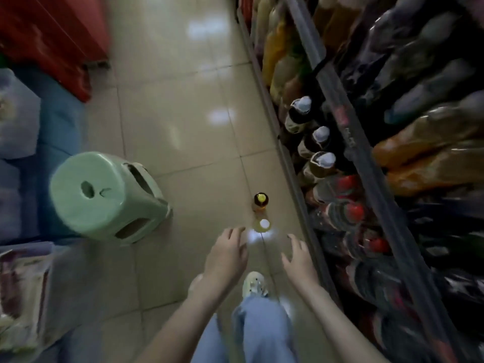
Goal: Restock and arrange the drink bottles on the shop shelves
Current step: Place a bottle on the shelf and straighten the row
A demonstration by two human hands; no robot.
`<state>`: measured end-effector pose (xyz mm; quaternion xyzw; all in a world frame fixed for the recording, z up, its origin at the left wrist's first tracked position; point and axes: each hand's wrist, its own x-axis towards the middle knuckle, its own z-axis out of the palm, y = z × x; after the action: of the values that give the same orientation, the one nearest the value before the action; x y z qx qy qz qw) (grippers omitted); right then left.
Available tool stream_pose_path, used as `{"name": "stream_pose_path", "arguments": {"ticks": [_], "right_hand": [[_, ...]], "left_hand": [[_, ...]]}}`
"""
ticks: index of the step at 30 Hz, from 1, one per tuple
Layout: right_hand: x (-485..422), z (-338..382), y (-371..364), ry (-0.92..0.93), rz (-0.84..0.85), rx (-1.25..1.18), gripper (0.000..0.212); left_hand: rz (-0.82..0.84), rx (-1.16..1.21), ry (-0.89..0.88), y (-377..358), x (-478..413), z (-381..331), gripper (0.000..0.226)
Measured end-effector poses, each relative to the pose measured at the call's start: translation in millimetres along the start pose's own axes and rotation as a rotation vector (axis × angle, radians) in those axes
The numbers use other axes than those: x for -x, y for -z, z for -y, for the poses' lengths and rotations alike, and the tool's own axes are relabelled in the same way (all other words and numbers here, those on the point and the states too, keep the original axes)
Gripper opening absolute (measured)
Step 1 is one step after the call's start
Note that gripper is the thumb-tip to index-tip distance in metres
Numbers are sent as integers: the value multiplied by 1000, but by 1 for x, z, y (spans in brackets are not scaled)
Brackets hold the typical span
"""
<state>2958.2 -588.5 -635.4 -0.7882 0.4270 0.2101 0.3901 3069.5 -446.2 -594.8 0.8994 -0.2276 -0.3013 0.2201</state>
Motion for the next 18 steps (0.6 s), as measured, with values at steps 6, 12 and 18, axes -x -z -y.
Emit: {"name": "stream_pose_path", "arguments": {"ticks": [6, 12, 18], "right_hand": [[-205, -40, -132, 3, 64, 102, 67], [-273, -69, -189, 13, -39, 257, 36], [-162, -24, -103, 128, -121, 22, 24]], "left_hand": [[34, 86, 67, -111, -129, 101, 45], [96, 75, 104, -150, -166, 166, 45], [341, -5, -68, -85, -136, 113, 58]]}}
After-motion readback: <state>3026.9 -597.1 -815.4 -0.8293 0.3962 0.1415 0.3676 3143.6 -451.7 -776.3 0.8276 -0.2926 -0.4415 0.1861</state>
